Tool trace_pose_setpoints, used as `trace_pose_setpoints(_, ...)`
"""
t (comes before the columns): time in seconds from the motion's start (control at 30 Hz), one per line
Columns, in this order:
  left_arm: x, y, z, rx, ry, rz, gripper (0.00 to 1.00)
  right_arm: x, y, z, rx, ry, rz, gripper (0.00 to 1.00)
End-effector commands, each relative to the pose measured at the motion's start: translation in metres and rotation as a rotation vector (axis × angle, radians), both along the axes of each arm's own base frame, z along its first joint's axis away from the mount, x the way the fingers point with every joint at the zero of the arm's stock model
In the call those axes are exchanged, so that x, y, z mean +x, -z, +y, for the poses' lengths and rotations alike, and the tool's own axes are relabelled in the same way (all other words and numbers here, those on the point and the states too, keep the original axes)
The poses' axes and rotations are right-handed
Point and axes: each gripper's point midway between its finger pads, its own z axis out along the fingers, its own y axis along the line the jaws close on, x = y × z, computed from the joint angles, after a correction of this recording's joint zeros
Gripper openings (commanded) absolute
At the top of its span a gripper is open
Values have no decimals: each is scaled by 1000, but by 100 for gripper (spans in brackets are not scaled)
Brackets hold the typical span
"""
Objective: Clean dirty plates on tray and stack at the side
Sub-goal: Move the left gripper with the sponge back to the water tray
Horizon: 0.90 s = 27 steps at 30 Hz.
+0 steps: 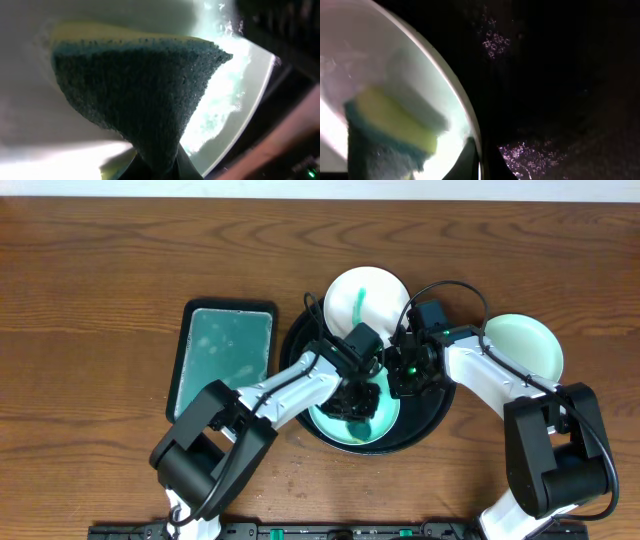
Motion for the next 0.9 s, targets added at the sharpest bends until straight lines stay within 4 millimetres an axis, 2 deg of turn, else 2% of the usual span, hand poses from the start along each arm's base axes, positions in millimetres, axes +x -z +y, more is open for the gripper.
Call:
trace_pose_setpoints(0.0, -25, 2, -2, -39, 10, 131, 7, -10, 11, 0, -30, -23, 31, 1)
trace_pose_setpoints(0.13, -13, -25, 6, -77, 1, 75, 7, -10, 11, -1, -30, -23, 32, 1)
trace_pose_setpoints(0.23, 7, -53, 26, -81, -41, -19, 7, -10, 11, -1, -30, -23, 32, 1)
trace_pose_setpoints(0.33, 32, -78, 64, -26, -108, -147, 7, -10, 11, -1, -30, -23, 32, 1)
trace_pose_setpoints(0.43, 61, -93, 126, 146, -239, -282, 7, -10, 11, 0, -30, -23, 31, 1)
trace_pose_setpoints(0.53, 81, -95, 189, 352, -348, -368, 7, -9, 11, 0, -29, -9, 31, 1)
trace_pose_setpoints(0.6, 89, -89, 221, 450, -395, -377, 7, -7, 12, -4, -54, 53, 39, 1)
trace_pose_setpoints(0.7, 93, -74, 246, 498, -443, -327, 7, -4, 14, -12, -102, 147, 46, 1)
trace_pose_setpoints(0.87, 94, -52, 273, 537, -504, -234, 8, -2, 13, -10, -93, 135, 34, 1)
